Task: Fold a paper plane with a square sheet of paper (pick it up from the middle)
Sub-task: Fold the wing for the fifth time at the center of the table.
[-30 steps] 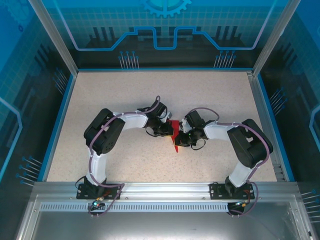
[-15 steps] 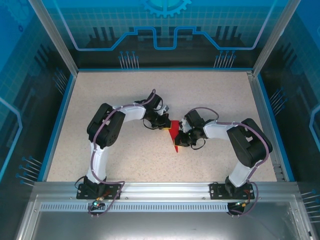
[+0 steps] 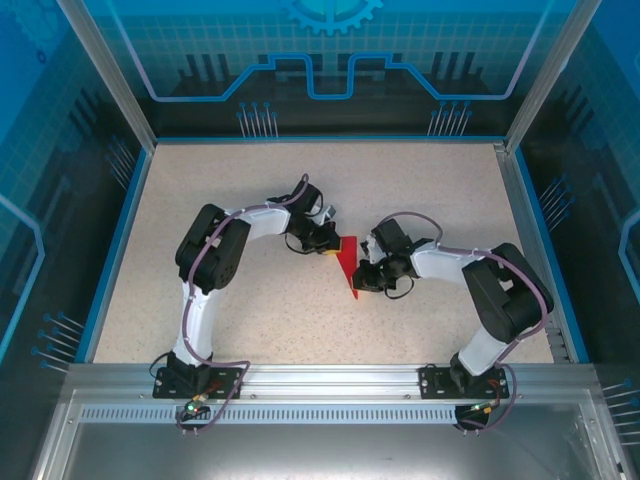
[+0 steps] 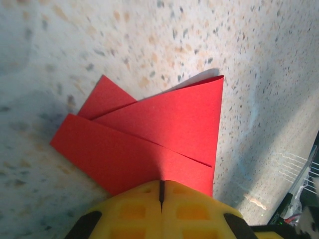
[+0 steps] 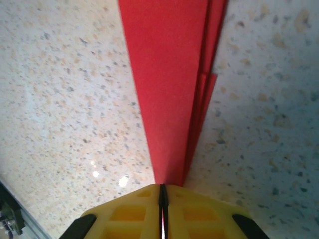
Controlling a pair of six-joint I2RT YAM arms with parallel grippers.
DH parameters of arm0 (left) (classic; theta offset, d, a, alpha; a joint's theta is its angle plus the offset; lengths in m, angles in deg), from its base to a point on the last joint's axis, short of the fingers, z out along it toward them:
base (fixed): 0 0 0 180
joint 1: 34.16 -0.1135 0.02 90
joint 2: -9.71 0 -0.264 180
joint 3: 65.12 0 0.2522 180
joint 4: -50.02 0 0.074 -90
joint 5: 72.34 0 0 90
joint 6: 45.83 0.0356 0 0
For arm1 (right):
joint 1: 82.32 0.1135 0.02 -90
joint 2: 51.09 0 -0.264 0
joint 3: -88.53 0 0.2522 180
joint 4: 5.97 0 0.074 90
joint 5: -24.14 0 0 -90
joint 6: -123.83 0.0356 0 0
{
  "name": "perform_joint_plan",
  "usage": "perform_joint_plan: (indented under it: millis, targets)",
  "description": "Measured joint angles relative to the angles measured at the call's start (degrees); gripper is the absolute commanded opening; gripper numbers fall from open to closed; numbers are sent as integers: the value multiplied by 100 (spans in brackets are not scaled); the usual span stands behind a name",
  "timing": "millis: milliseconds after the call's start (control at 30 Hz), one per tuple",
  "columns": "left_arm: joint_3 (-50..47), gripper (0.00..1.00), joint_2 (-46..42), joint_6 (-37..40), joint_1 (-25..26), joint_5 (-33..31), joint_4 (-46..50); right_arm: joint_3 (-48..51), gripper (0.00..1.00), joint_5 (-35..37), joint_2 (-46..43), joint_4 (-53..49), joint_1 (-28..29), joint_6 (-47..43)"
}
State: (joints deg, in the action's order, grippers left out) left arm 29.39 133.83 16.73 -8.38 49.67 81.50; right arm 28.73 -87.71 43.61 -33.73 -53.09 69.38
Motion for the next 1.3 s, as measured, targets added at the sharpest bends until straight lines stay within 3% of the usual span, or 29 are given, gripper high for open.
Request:
perform_joint_plan:
  millis: [267, 733, 1033, 1300]
  targets:
    - [0, 4, 9, 50, -33, -20, -48, -1067, 11, 83, 361, -96, 52, -33]
    - [0, 4, 9, 83, -33, -20, -46, -1482, 10, 343, 1252, -293, 48, -177]
    - [4, 4, 13, 81, -33, -28, -39, -1460, 10, 343, 1296, -264, 72, -356]
    - [9, 4, 13, 52, -31, -48, -26, -796, 10, 348, 839, 11, 173, -455]
